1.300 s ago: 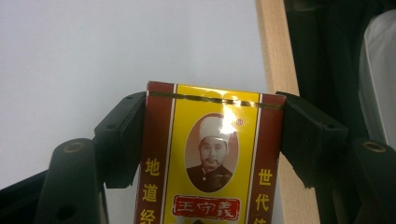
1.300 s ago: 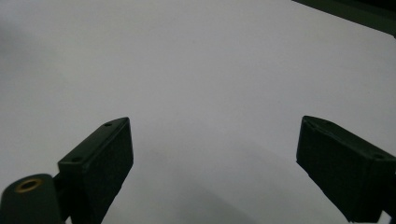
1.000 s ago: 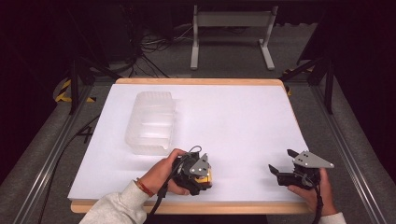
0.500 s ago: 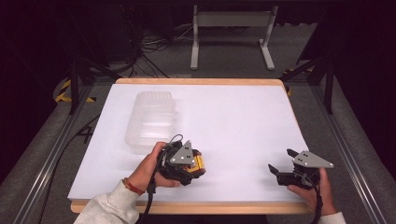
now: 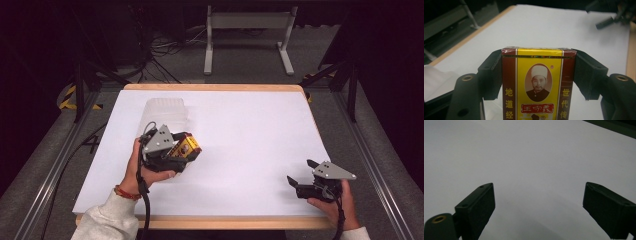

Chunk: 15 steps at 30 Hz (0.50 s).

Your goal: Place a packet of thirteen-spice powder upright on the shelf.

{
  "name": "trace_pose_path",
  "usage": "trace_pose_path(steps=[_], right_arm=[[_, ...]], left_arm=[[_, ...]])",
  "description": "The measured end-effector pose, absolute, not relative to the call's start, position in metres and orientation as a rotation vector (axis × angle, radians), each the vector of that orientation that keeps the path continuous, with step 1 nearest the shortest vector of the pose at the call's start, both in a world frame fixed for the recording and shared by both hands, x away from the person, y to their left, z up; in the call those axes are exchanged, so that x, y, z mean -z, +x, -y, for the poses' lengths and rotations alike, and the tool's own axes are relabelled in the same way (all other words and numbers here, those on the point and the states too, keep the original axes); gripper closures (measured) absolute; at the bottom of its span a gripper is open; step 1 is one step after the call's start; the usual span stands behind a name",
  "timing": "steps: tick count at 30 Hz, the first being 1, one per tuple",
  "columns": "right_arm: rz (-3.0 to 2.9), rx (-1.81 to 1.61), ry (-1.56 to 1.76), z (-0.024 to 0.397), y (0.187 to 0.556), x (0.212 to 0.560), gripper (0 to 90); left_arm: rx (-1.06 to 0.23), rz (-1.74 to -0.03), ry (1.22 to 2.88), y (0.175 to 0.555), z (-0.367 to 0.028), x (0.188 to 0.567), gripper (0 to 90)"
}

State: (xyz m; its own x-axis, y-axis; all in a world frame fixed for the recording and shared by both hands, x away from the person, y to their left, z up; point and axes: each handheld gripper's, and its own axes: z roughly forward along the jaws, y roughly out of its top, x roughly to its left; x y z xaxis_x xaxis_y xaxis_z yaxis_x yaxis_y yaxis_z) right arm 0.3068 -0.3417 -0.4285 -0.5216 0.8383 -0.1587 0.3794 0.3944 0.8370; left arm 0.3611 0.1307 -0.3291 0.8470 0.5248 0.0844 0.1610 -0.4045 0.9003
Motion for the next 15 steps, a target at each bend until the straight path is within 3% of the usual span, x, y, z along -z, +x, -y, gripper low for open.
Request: trace_pose_path(steps=[7, 15], right_arm=[[-2.085, -1.028, 1.036, 0.341, 0.307, 0.429, 11.2], [-2.087, -1.025, 1.042, 0.340, 0.308, 0.430, 11.2]], left_arm=[[-0.402, -0.537, 1.843, 0.362, -0.150, 0.318, 32.5], [-0.501, -0.583, 1.771, 0.364, -0.155, 0.307, 32.5]])
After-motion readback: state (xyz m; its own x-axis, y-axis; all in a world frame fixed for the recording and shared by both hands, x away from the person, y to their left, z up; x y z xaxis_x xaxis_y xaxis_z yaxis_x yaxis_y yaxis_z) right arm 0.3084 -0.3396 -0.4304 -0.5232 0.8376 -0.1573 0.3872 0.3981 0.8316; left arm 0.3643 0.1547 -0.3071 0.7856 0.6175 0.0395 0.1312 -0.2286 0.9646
